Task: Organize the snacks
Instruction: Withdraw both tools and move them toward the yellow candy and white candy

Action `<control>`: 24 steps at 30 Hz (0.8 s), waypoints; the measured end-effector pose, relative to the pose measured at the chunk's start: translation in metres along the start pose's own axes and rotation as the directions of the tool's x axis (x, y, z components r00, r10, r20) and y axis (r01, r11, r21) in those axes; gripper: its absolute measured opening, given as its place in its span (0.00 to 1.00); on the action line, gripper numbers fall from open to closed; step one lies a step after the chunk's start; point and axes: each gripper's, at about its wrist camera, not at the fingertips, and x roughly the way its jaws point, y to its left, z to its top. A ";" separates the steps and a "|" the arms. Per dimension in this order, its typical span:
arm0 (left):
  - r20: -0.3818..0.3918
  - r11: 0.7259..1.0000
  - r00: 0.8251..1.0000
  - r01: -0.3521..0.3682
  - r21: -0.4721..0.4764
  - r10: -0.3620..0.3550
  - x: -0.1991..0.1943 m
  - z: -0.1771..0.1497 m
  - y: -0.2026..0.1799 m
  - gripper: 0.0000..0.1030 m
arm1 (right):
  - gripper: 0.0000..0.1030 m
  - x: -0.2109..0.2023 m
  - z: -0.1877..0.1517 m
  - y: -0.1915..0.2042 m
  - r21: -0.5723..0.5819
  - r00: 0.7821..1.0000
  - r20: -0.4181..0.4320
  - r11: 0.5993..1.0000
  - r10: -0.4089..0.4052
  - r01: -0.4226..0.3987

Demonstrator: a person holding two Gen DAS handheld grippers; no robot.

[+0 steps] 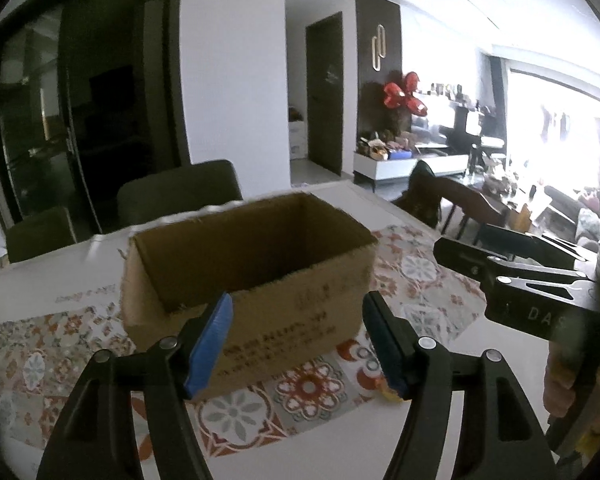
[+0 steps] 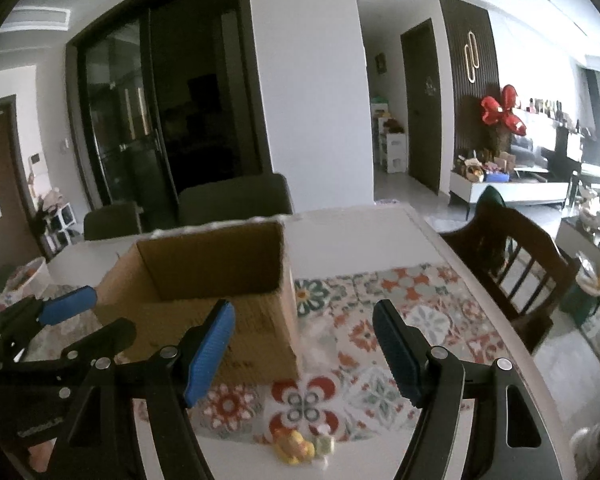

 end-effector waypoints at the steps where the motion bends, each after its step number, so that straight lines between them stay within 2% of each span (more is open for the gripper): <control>1: -0.006 1.000 1.000 0.008 0.007 -0.008 0.002 -0.003 -0.003 0.65 | 0.70 0.000 -0.004 -0.002 0.001 1.000 -0.008 1.000 -0.002 0.002; 10: -0.059 0.995 0.996 0.074 0.068 -0.070 0.021 -0.031 -0.023 0.66 | 0.69 0.002 -0.035 -0.014 -0.006 0.997 -0.071 1.000 -0.023 0.023; 16: -0.155 0.989 0.981 0.131 0.073 -0.119 0.044 -0.047 -0.032 0.66 | 0.69 0.006 -0.055 -0.020 -0.009 0.992 -0.117 0.999 -0.039 0.039; 24: -0.220 0.973 0.955 0.219 0.069 -0.199 0.063 -0.069 -0.042 0.66 | 0.56 0.021 -0.083 -0.027 -0.005 0.975 -0.217 0.999 -0.035 0.034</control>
